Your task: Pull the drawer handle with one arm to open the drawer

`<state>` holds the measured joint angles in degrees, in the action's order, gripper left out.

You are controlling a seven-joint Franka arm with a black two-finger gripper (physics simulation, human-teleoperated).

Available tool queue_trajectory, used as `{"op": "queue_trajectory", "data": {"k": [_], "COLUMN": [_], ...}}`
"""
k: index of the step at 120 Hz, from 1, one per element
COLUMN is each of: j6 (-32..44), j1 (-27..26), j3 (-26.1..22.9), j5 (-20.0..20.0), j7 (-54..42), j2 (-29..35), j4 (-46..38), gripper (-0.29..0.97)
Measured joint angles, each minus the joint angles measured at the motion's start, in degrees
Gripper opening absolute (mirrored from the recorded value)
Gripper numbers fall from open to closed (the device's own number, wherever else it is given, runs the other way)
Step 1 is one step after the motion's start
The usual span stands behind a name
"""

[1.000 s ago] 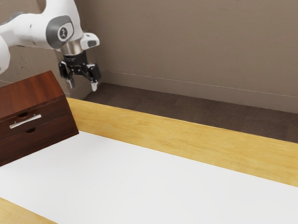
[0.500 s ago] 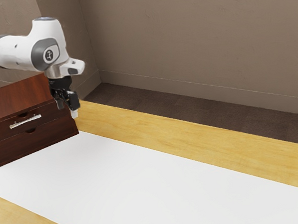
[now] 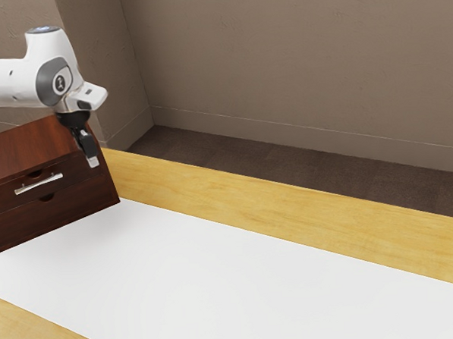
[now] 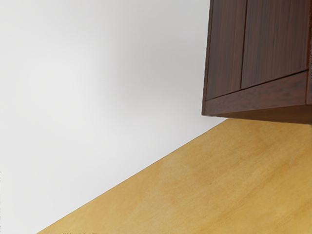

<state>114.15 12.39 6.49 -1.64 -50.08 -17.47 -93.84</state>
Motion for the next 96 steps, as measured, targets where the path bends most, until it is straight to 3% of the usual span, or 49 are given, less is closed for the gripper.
{"op": "queue_trajectory", "data": {"k": [53, 96], "j6": [2.39, 8.46], "j1": [-1.23, -1.58], "j3": [0.01, 0.01], "j5": [0.1, -0.12], "j7": [-9.04, -11.34], "j2": [1.47, 8.36], "j4": [-3.21, -14.69], "gripper": [0.68, 0.68]}}
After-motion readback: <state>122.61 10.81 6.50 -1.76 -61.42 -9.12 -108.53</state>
